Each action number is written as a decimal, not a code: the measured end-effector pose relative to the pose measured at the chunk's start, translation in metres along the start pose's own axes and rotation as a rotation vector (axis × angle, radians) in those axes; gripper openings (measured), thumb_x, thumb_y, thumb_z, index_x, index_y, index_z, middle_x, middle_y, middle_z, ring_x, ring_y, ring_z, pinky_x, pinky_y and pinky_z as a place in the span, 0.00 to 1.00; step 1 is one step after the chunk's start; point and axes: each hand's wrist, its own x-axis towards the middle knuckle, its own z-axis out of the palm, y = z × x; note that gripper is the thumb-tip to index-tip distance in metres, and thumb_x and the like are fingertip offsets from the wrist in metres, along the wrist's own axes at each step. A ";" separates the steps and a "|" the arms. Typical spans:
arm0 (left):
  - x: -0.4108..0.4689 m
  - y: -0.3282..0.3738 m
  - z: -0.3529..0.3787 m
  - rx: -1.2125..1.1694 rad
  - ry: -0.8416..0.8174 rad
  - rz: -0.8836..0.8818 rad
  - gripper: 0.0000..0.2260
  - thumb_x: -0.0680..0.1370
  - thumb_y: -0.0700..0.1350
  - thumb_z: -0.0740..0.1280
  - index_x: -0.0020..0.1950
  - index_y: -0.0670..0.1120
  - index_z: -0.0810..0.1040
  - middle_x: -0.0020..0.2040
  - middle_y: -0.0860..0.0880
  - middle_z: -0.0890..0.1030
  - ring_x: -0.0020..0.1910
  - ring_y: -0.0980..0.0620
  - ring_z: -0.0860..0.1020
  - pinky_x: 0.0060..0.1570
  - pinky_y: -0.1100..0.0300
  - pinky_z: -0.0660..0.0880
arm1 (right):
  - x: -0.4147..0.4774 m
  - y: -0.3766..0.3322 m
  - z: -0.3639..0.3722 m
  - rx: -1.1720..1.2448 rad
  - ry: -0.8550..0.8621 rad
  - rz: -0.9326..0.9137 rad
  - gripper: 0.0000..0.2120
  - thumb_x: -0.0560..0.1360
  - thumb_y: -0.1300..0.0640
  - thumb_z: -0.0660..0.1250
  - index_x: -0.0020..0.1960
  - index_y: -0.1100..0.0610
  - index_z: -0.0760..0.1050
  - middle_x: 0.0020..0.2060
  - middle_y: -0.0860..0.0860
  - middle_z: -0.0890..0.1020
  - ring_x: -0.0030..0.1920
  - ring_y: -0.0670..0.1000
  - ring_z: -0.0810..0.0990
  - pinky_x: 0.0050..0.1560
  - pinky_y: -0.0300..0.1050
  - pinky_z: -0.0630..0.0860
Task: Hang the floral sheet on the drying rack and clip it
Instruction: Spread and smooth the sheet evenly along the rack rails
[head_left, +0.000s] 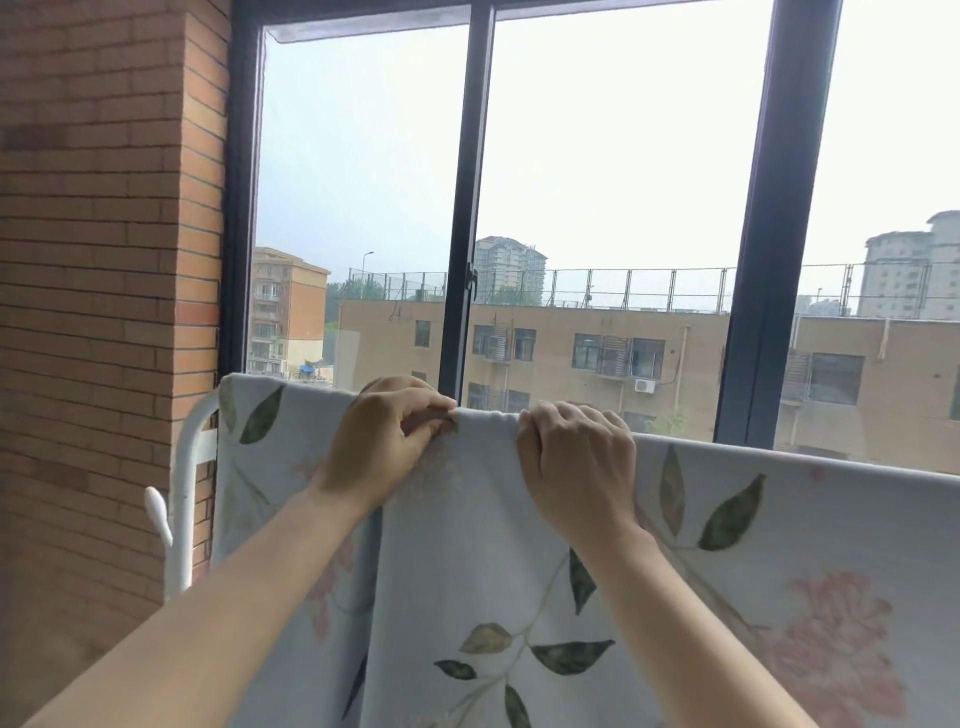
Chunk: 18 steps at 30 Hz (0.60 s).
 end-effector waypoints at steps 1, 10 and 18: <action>0.000 -0.001 -0.001 -0.009 -0.001 0.011 0.09 0.70 0.36 0.73 0.48 0.46 0.85 0.44 0.52 0.82 0.47 0.53 0.77 0.51 0.62 0.73 | -0.001 0.002 -0.001 -0.013 0.008 -0.004 0.18 0.77 0.51 0.53 0.33 0.53 0.75 0.29 0.47 0.79 0.29 0.51 0.77 0.37 0.43 0.70; 0.001 -0.015 -0.004 -0.011 -0.016 0.050 0.08 0.71 0.40 0.73 0.49 0.47 0.84 0.45 0.53 0.81 0.46 0.55 0.76 0.50 0.71 0.68 | 0.000 0.001 0.000 -0.031 0.006 0.013 0.17 0.77 0.51 0.55 0.36 0.53 0.77 0.31 0.47 0.81 0.31 0.51 0.78 0.40 0.43 0.71; -0.038 -0.008 -0.018 -0.005 0.045 -0.034 0.14 0.73 0.41 0.71 0.59 0.46 0.80 0.57 0.55 0.78 0.58 0.59 0.73 0.62 0.71 0.66 | -0.002 0.006 -0.002 -0.038 0.020 0.037 0.16 0.76 0.52 0.56 0.34 0.53 0.77 0.31 0.47 0.81 0.32 0.51 0.78 0.41 0.43 0.70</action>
